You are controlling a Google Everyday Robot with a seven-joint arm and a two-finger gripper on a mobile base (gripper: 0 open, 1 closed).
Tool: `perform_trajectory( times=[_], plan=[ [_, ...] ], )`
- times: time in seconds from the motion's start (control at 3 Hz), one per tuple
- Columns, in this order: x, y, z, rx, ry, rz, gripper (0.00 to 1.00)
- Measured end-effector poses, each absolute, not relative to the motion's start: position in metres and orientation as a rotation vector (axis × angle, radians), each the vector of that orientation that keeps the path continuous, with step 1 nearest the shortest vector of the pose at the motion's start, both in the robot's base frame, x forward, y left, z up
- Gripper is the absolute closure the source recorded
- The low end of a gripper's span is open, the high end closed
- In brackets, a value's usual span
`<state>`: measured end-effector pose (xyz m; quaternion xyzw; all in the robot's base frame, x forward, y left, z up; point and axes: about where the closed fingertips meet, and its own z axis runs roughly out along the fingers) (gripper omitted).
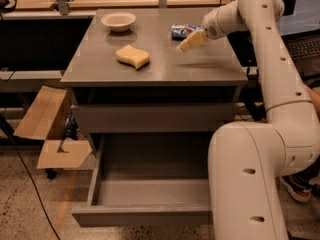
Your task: Place redbull can into middle drawer
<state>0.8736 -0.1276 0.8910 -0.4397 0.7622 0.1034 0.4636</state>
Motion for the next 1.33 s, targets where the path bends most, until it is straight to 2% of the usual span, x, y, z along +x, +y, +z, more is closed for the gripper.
perform_trajectory(
  times=[1.33],
  plan=[
    [0.908, -0.142, 0.885, -0.885, 1.894, 0.235, 0.0]
  ],
)
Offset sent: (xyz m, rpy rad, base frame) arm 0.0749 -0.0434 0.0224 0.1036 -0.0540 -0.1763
